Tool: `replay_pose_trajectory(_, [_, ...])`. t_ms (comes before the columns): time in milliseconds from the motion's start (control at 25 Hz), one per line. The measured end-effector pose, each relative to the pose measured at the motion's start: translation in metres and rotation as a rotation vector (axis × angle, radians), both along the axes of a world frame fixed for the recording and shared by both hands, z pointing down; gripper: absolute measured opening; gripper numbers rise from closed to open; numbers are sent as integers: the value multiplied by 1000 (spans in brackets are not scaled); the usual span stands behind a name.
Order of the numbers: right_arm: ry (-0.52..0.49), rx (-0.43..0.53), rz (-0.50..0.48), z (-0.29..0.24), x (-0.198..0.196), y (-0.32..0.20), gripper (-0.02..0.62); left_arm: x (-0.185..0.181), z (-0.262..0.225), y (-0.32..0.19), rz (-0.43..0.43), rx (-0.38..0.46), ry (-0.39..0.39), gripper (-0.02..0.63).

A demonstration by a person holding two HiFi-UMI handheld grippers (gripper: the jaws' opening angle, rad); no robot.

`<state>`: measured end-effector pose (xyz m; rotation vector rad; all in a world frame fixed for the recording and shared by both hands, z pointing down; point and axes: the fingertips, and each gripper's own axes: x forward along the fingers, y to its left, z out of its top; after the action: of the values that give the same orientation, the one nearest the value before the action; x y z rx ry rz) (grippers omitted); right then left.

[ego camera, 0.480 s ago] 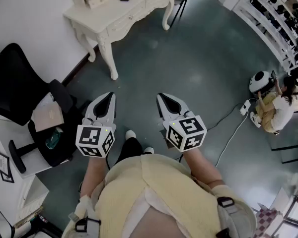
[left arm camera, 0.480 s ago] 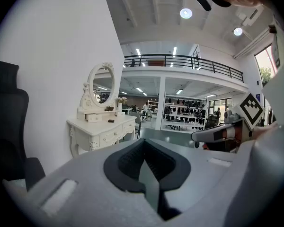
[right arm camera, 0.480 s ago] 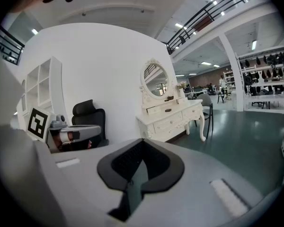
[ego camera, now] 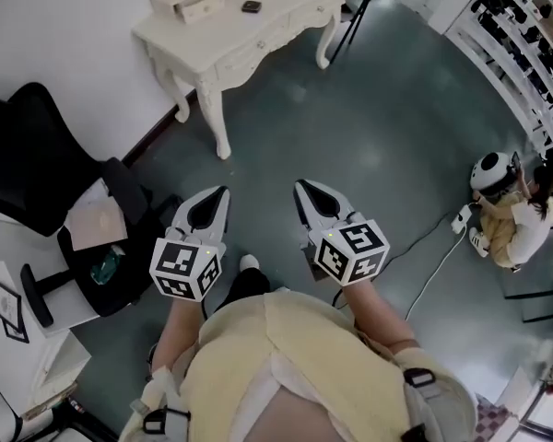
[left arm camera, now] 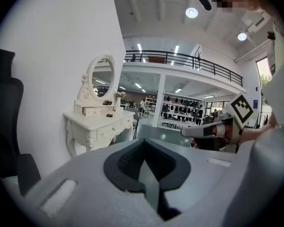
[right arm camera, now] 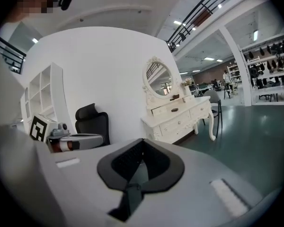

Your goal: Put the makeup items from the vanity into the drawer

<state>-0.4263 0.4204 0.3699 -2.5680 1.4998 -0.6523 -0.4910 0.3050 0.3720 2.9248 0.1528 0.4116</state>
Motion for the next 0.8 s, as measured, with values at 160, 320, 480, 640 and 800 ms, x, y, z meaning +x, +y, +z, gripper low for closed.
replay_pose_trajectory(160, [26, 21, -43, -1, 9, -23, 1, 9, 6, -20, -8, 9, -28, -2])
replay_pose_trajectory(320, [0, 22, -81, 4, 16, -49, 41, 14, 7, -45, -19, 11, -35, 0])
replay_pose_trajectory(480, [-25, 9, -110, 10, 22, -78, 48, 19, 6, -74, -19, -6, -23, 1])
replay_pose_trajectory(640, [-33, -16, -123, 17, 25, -100, 51, 27, 15, -96, -8, -40, -19, 2])
replay_pose_trajectory(800, [-49, -53, -153, 24, 32, -111, 74, 39, 21, -101, 6, -73, -20, 2])
